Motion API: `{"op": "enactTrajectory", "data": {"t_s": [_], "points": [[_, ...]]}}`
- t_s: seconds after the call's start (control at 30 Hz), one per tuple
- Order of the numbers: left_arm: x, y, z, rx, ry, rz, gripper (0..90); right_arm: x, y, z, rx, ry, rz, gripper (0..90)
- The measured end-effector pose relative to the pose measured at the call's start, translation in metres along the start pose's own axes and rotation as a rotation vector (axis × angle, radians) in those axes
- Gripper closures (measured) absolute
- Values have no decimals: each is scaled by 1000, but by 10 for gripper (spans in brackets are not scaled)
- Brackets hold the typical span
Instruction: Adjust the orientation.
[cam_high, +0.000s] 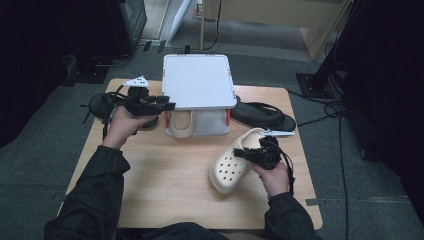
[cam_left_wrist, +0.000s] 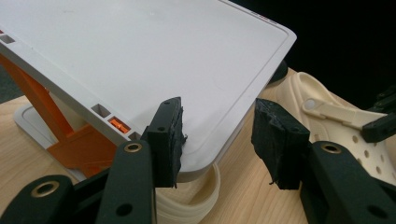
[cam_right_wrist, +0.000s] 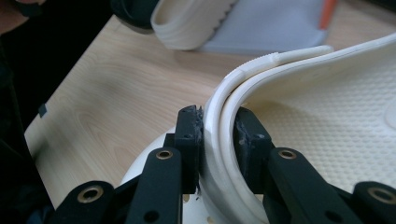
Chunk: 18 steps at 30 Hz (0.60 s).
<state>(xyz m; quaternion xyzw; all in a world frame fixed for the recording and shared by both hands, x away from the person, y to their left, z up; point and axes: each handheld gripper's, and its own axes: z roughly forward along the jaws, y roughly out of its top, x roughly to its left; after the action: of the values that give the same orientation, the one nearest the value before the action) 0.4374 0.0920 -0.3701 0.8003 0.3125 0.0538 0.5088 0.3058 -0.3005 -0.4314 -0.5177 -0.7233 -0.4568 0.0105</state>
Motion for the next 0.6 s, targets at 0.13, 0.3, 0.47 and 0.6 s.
{"op": "enactTrajectory", "data": {"t_s": [0.13, 0.3, 0.47, 0.6], "points": [[0, 0, 0, -2, -2, 3, 536, 9, 3, 22, 2, -5, -1, 732], [0, 0, 0, -3, -2, 6, 536, 14, 2, 41, 18, -20, -23, 713], [0, -1, 0, -3, 0, 8, 535, 12, 3, 48, 7, -42, -65, 664], [0, -1, 0, -3, 0, 8, 535, 18, 2, 51, -9, -75, -155, 540]]}}
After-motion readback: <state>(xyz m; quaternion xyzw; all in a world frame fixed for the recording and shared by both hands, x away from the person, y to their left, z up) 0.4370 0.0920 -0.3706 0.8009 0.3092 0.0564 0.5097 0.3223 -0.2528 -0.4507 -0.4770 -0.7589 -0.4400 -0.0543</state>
